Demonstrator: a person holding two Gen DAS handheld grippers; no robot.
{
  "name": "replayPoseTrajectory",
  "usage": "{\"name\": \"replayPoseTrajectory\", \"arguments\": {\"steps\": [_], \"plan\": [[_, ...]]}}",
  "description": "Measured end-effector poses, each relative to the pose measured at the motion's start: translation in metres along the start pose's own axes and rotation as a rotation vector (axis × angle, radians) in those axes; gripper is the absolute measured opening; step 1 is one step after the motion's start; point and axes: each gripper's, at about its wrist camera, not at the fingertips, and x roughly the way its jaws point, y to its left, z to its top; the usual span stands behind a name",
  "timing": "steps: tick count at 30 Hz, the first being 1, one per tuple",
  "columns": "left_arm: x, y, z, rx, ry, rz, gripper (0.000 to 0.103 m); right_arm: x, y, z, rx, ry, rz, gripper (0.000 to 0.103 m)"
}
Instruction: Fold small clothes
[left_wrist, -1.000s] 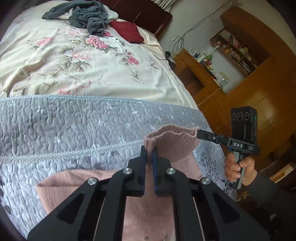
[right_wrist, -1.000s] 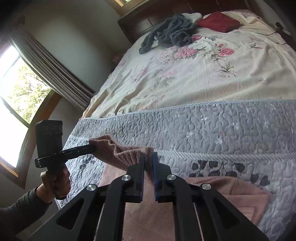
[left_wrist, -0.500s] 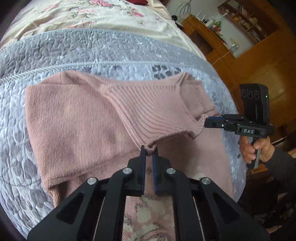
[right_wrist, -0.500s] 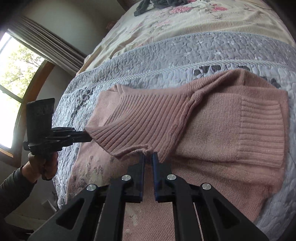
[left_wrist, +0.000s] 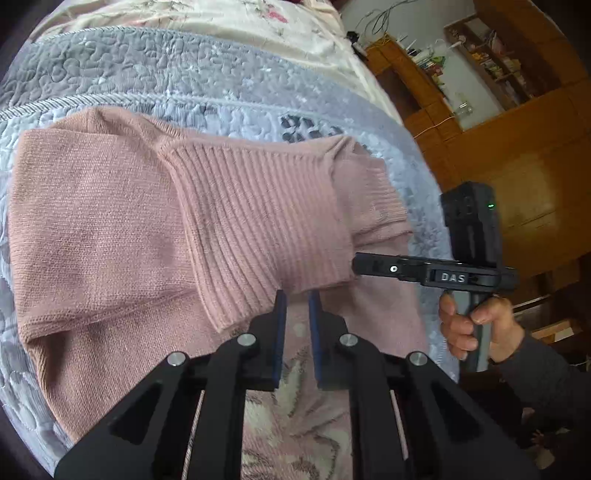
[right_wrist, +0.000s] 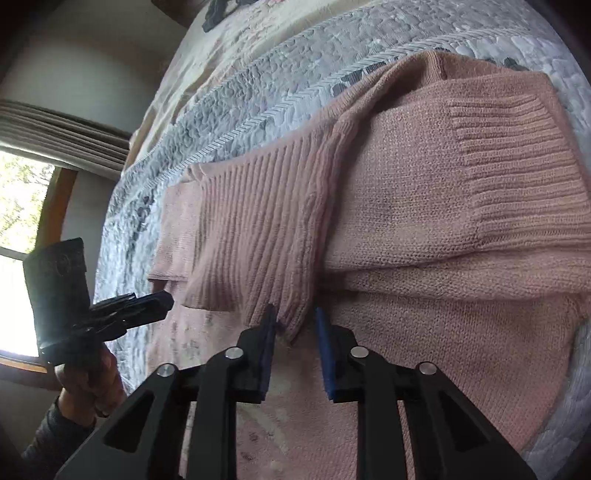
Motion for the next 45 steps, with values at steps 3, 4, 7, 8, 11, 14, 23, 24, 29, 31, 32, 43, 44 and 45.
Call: {"name": "replayPoseTrajectory", "arguments": {"steps": [3, 4, 7, 8, 11, 14, 23, 24, 29, 31, 32, 43, 44, 45], "plan": [[0.036, 0.020, -0.005, -0.050, 0.099, 0.087, 0.006, 0.010, -0.012, -0.003, 0.003, 0.026, -0.053, 0.011], [0.041, 0.026, -0.008, -0.062, 0.120, 0.089, 0.002, 0.008, -0.013, -0.003, -0.007, 0.031, -0.058, 0.013], [0.026, 0.024, -0.004, -0.067, 0.096, 0.029, 0.006, -0.012, -0.005, 0.002, -0.046, -0.008, -0.047, 0.018], [0.016, 0.021, 0.000, -0.066, 0.070, -0.024, 0.010, -0.022, -0.002, 0.008, -0.049, -0.035, -0.007, 0.018], [-0.009, 0.019, 0.023, -0.083, -0.040, -0.116, 0.026, -0.035, 0.006, 0.028, -0.043, -0.098, 0.064, 0.020], [-0.001, 0.036, 0.046, -0.144, -0.060, -0.084, 0.030, -0.015, 0.004, 0.048, -0.006, -0.079, 0.116, 0.022], [-0.009, 0.054, 0.047, -0.167, -0.049, -0.101, 0.024, -0.002, -0.011, 0.040, 0.003, -0.048, 0.157, 0.016], [-0.011, 0.048, 0.042, -0.145, -0.043, -0.140, 0.024, -0.004, -0.007, 0.034, -0.005, -0.040, 0.195, 0.016], [0.023, 0.045, 0.017, -0.140, 0.061, -0.074, 0.017, 0.023, -0.013, 0.002, -0.027, 0.047, 0.127, 0.003], [0.029, 0.052, 0.013, -0.164, 0.060, -0.043, 0.003, 0.023, -0.022, 0.000, -0.005, 0.041, 0.119, 0.000], [0.027, 0.055, 0.013, -0.185, 0.053, -0.051, 0.003, 0.019, -0.023, 0.001, 0.013, 0.038, 0.124, 0.002], [-0.107, 0.021, -0.128, -0.196, -0.017, -0.093, 0.069, -0.082, -0.043, -0.121, 0.037, 0.128, 0.171, 0.048], [-0.117, 0.022, -0.151, -0.205, -0.006, -0.081, 0.070, -0.090, -0.049, -0.140, 0.048, 0.144, 0.170, 0.050], [-0.126, 0.024, -0.175, -0.217, 0.009, -0.068, 0.070, -0.097, -0.056, -0.161, 0.061, 0.162, 0.162, 0.050]]}}
